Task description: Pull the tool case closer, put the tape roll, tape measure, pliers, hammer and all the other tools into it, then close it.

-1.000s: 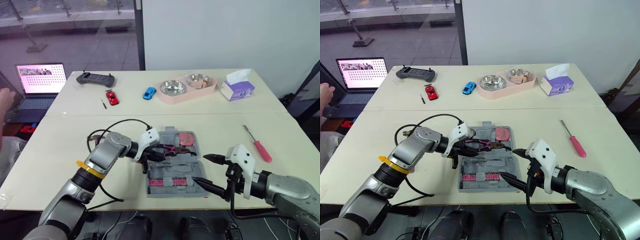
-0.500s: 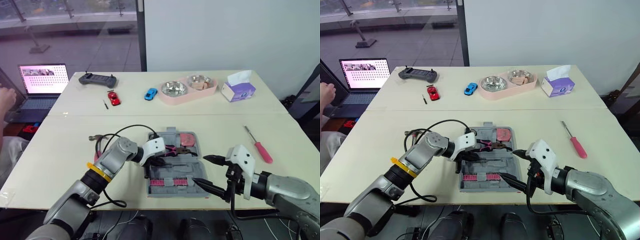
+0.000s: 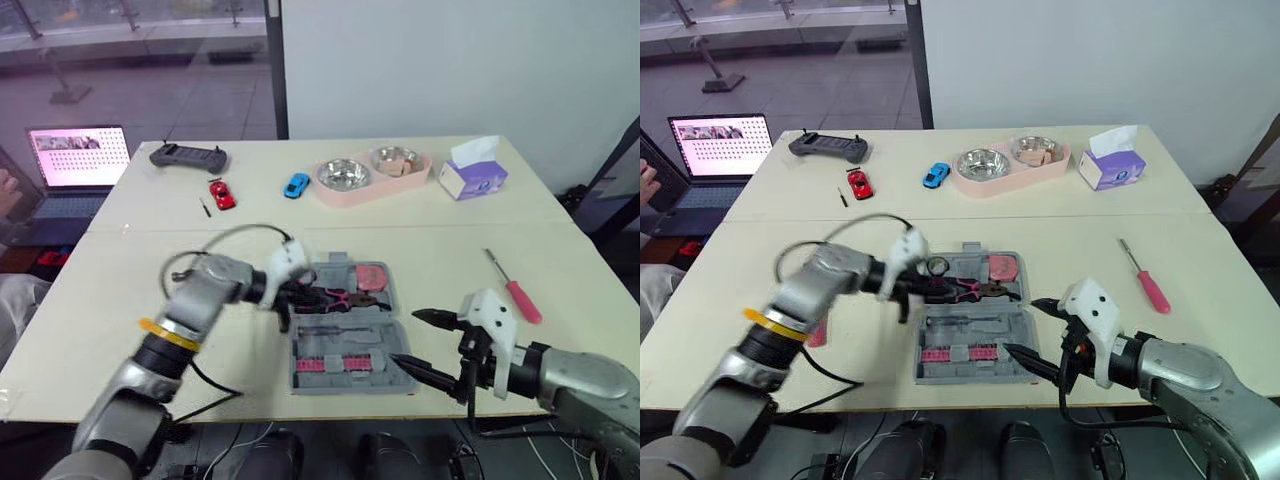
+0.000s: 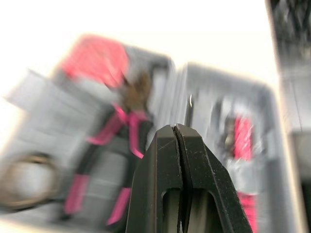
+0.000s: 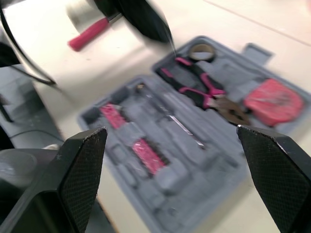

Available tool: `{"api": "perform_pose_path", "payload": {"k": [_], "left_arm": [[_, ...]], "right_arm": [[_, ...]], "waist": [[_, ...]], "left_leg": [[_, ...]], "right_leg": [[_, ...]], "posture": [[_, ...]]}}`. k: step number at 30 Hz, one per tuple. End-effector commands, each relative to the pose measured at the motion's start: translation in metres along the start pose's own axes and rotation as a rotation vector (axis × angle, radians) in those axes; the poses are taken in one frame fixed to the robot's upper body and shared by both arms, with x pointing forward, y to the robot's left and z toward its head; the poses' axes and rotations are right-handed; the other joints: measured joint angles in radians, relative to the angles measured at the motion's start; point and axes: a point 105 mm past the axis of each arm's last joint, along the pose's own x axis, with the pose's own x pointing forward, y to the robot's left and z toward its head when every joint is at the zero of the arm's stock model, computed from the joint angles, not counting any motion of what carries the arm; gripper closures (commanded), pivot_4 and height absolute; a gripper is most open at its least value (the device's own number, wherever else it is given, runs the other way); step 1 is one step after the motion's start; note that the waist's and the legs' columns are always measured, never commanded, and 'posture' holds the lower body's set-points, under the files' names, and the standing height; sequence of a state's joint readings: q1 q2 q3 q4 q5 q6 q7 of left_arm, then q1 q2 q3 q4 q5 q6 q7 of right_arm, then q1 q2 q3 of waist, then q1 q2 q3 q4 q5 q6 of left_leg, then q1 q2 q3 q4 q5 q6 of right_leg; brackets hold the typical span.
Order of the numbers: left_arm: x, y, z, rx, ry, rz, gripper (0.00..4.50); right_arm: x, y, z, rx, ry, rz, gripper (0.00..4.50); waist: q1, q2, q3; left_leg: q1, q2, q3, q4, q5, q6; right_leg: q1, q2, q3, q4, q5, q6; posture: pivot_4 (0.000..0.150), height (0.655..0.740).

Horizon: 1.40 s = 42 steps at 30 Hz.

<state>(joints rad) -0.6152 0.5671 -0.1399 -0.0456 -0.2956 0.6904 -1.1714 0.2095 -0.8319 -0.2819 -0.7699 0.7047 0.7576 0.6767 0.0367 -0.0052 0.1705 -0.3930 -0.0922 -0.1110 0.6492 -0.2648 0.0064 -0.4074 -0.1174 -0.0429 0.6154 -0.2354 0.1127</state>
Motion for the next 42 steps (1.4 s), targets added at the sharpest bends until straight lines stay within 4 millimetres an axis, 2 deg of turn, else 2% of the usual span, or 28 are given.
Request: {"api": "perform_pose_path", "payload": {"k": [1,5,8,11,14,17,18,19,26,31,36,39,42], "left_arm": [[-0.051,0.0,-0.008,-0.083,-0.058,0.054,4.48],[-0.119,0.004,-0.068,-0.156,0.08,0.267,4.48],[-0.167,0.002,-0.103,-0.231,0.143,0.452,4.48],[-0.207,-0.001,-0.128,-0.27,0.168,0.612,3.64],[-0.252,-0.011,-0.156,-0.304,0.2,0.789,2.17],[-0.273,-0.024,-0.174,-0.324,0.239,0.855,0.74],[-0.276,-0.027,-0.177,-0.327,0.243,0.858,0.13],[-0.278,-0.03,-0.178,-0.337,0.231,0.863,0.05],[-0.275,-0.035,-0.18,-0.339,0.215,0.839,0.05],[-0.264,-0.038,-0.183,-0.357,0.206,0.805,0.05],[-0.221,-0.034,-0.17,-0.373,0.092,0.762,0.05],[-0.192,-0.023,-0.153,-0.395,-0.03,0.825,0.05],[-0.178,-0.009,-0.145,-0.409,-0.092,0.958,0.05]], "right_arm": [[-0.014,-0.013,-0.001,-0.019,0.003,-0.055,0.0],[-0.037,-0.033,-0.012,0.004,0.035,-0.139,0.0],[-0.065,-0.05,-0.027,0.051,0.054,-0.241,0.0],[-0.095,-0.063,-0.044,0.09,0.081,-0.327,0.0],[-0.133,-0.076,-0.068,0.152,0.097,-0.444,0.0],[-0.159,-0.084,-0.085,0.174,0.117,-0.528,0.0],[-0.165,-0.086,-0.089,0.177,0.123,-0.539,0.0],[-0.17,-0.088,-0.093,0.182,0.123,-0.553,0.0],[-0.18,-0.093,-0.105,0.189,0.123,-0.579,0.0],[-0.172,-0.089,-0.103,0.181,0.112,-0.571,0.0],[-0.132,-0.075,-0.062,0.105,0.036,-0.451,0.0],[-0.098,-0.061,-0.029,0.069,-0.047,-0.328,0.0],[-0.067,-0.047,-0.004,0.017,-0.087,-0.204,0.0]], "waist": [[-0.004,0.001,0.0],[-0.005,0.001,0.001],[0.007,0.001,0.002],[0.021,0.0,0.003],[0.025,0.0,0.003],[0.024,0.0,0.003],[0.024,0.0,0.003],[0.024,0.001,0.003],[0.022,0.002,0.003],[0.009,0.002,0.003],[-0.002,0.007,0.004],[-0.001,0.006,0.004],[0.003,0.005,0.004]], "left_leg": [[0.001,0.0,0.0,-0.001,0.0,0.0],[0.001,0.0,0.001,-0.003,0.0,0.0],[0.0,0.0,0.002,-0.003,0.0,0.0],[0.0,0.0,0.002,-0.002,-0.001,-0.002],[0.001,0.001,0.003,-0.001,-0.003,-0.004],[0.002,0.002,0.004,-0.003,-0.003,-0.004],[0.001,0.002,0.005,-0.004,-0.003,-0.004],[0.001,0.002,0.005,-0.004,-0.003,-0.004],[0.001,0.003,0.005,-0.004,-0.003,-0.004],[0.001,0.003,0.005,-0.004,-0.003,-0.004],[0.001,0.003,0.006,-0.004,-0.003,-0.004],[0.002,0.004,0.007,-0.003,-0.003,-0.004],[0.002,0.004,0.007,-0.003,-0.003,-0.004]], "right_leg": [[0.0,0.0,0.0,0.0,0.0,0.0],[-0.001,0.0,0.002,0.0,0.0,-0.001],[0.0,-0.002,0.002,-0.003,-0.001,-0.002],[0.0,-0.003,0.002,-0.004,-0.003,-0.005],[0.001,-0.003,0.004,-0.004,-0.005,-0.002],[0.0,-0.003,0.005,-0.004,-0.005,-0.002],[0.0,-0.003,0.005,-0.004,-0.005,-0.003],[-0.001,-0.003,0.005,-0.004,-0.004,-0.004],[0.0,-0.003,0.006,-0.004,-0.005,-0.003],[-0.001,-0.003,0.006,-0.004,-0.003,-0.006],[-0.001,-0.003,0.009,-0.003,-0.005,-0.003],[-0.001,-0.002,0.01,-0.002,-0.005,-0.002],[-0.001,-0.001,0.01,-0.002,-0.005,-0.002]], "posture": [[0.15,0.74],[0.15,0.74],[0.15,0.74],[0.15,0.74],[0.15,0.74],[0.15,0.74],[0.15,0.74],[0.15,0.74],[0.15,0.74],[0.15,0.74],[0.15,0.74],[0.15,0.74],[0.15,0.74]]}}
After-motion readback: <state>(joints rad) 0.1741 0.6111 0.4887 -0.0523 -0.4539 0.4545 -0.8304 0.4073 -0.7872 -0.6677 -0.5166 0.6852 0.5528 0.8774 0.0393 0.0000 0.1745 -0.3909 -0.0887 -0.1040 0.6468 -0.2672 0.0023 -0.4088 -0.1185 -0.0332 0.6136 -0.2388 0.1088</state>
